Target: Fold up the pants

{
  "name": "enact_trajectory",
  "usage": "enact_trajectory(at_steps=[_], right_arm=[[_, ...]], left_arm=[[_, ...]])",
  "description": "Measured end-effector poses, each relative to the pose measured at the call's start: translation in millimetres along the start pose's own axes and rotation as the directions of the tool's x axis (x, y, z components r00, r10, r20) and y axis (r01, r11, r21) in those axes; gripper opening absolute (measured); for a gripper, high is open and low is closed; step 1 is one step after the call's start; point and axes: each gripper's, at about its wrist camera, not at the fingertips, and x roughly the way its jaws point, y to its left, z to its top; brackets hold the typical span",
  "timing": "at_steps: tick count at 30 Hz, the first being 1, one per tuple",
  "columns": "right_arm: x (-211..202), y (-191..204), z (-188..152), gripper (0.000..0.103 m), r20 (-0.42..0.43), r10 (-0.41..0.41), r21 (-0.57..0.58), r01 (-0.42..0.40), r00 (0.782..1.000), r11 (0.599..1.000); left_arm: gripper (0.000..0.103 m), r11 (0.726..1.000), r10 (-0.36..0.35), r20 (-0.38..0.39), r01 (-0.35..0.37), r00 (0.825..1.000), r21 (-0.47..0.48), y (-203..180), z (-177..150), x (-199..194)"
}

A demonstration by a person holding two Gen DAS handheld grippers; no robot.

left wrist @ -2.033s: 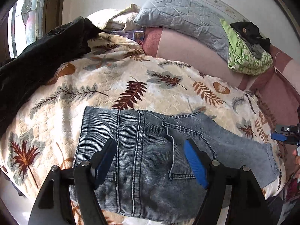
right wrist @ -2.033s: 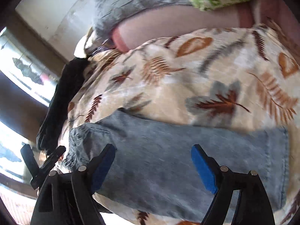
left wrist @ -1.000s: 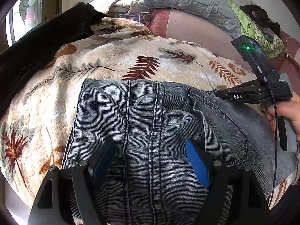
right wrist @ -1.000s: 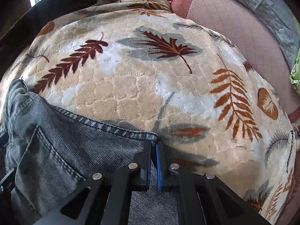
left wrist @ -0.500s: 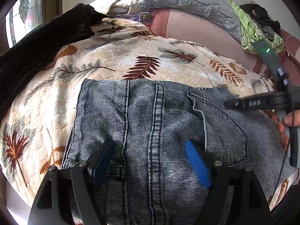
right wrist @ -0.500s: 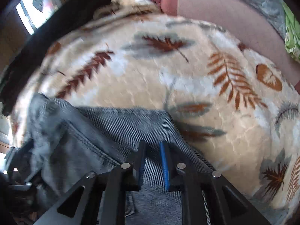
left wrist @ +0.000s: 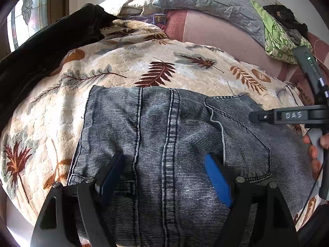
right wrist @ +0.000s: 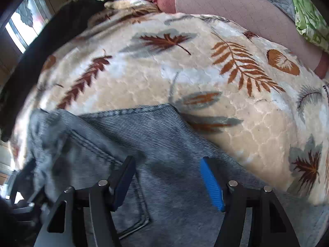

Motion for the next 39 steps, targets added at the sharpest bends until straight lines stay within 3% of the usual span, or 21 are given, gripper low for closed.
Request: enact_trajectory(at_steps=[3,4,6,10,13,18,21,23,25,28,31,32,34,35,36,37,39], right_arm=[[-13,9,-9,0.071,0.036,-0.029,-0.031,0.030,0.999,0.999],[-3,8,-12,0.077,0.000,-0.070,-0.042,0.070,0.998,0.997],[23,-3,-18,0.079,-0.094,-0.118,-0.040,0.115,0.989,0.993],[-16,-16,-30,0.079,0.030,-0.069,0.092,0.066,0.997,0.994],[-54,-27,-63,0.079,0.115,-0.066,0.162,0.047,0.991,0.986],[-79,-51,-133,0.079,0.108,-0.091,0.279,0.057,0.990,0.959],[-50,-67,-156,0.087,0.009,-0.087,0.293,0.081,0.996,0.953],[-55,-64,-158,0.087,0.057,-0.104,0.255,0.086,0.993,0.963],[-73,-64,-158,0.087,0.111,-0.035,0.279,0.003,0.993,0.960],[-111,-79,-172,0.087,0.260,-0.005,0.344,-0.088,0.966,0.935],[-128,-109,-192,0.087,0.338,-0.045,0.435,-0.114,0.940,0.893],[-127,-124,-200,0.087,0.339,-0.068,0.475,-0.108,0.938,0.873],[-110,-163,-217,0.089,0.266,-0.092,0.587,-0.086,0.959,0.805],[-96,-183,-227,0.088,0.231,-0.045,0.641,-0.117,0.972,0.759],[-101,-194,-234,0.088,0.290,0.007,0.638,-0.198,0.957,0.744],[-109,-197,-235,0.088,0.309,0.034,0.623,-0.229,0.950,0.748],[-130,-199,-231,0.088,0.286,-0.003,0.593,-0.175,0.958,0.786]], left_arm=[[0.081,1.000,-0.003,-0.003,0.003,1.000,-0.010,1,1,0],[0.081,1.000,-0.002,-0.003,0.002,1.000,-0.013,0,1,0],[0.082,1.000,-0.001,-0.005,0.001,1.000,-0.018,0,2,1],[0.082,0.999,-0.022,0.001,0.022,1.000,-0.029,3,0,-2],[0.082,0.999,-0.036,0.001,0.036,0.999,-0.041,5,1,-3],[0.082,0.999,-0.022,-0.003,0.022,1.000,-0.044,3,1,-2],[0.082,0.999,-0.016,-0.002,0.016,1.000,-0.047,3,1,-2],[0.082,0.999,-0.007,0.003,0.007,1.000,-0.046,2,1,-3],[0.082,0.998,-0.009,0.019,0.010,1.000,-0.056,3,-1,-6],[0.082,0.996,-0.022,0.065,0.028,0.998,-0.086,5,-3,-16],[0.082,0.996,0.002,0.106,0.007,0.994,-0.086,1,-3,-23],[0.082,0.997,0.004,0.109,0.004,0.994,-0.076,-2,-2,-24],[0.082,0.999,0.012,0.087,-0.009,0.996,-0.045,-10,-2,-22],[0.082,0.999,0.023,0.071,-0.021,0.997,-0.031,-15,-3,-22],[0.082,0.999,0.030,0.068,-0.029,0.997,-0.017,-20,-6,-25],[0.082,1.000,0.029,0.074,-0.029,0.997,-0.002,-25,-9,-30],[0.082,0.999,0.019,0.077,-0.022,0.997,0.031,-38,-17,-40]])
